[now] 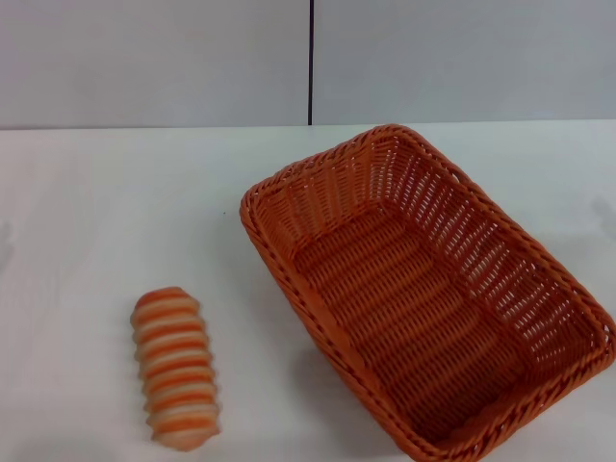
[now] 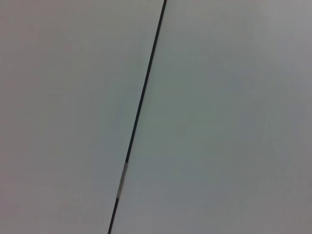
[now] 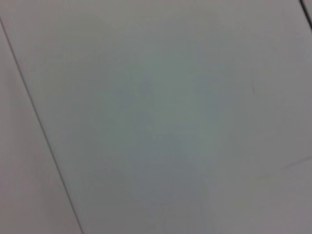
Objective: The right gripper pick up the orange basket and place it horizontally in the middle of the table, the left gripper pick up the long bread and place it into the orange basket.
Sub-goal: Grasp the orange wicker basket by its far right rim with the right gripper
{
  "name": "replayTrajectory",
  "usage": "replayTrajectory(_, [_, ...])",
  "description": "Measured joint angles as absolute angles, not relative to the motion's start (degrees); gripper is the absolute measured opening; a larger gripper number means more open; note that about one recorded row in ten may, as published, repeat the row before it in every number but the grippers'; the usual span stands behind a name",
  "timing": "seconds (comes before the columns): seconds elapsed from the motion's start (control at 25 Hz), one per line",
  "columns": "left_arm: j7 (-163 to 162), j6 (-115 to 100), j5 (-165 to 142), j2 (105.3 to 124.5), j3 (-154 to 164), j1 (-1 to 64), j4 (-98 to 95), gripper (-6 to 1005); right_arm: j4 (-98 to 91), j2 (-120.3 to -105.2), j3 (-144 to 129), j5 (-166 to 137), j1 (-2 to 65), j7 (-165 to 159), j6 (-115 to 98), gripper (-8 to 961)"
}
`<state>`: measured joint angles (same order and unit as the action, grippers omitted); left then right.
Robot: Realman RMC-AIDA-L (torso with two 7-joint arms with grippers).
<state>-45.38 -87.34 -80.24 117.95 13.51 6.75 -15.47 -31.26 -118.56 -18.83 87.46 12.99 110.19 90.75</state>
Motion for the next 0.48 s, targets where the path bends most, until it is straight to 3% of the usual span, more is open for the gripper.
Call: replayTrajectory(0.48, [-45.3, -85.1, -80.2, 117.98, 15.0, 7.0, -14.9, 785, -56.9, -118.98, -27.2, 81.2, 12.3, 81.5, 94.3, 810])
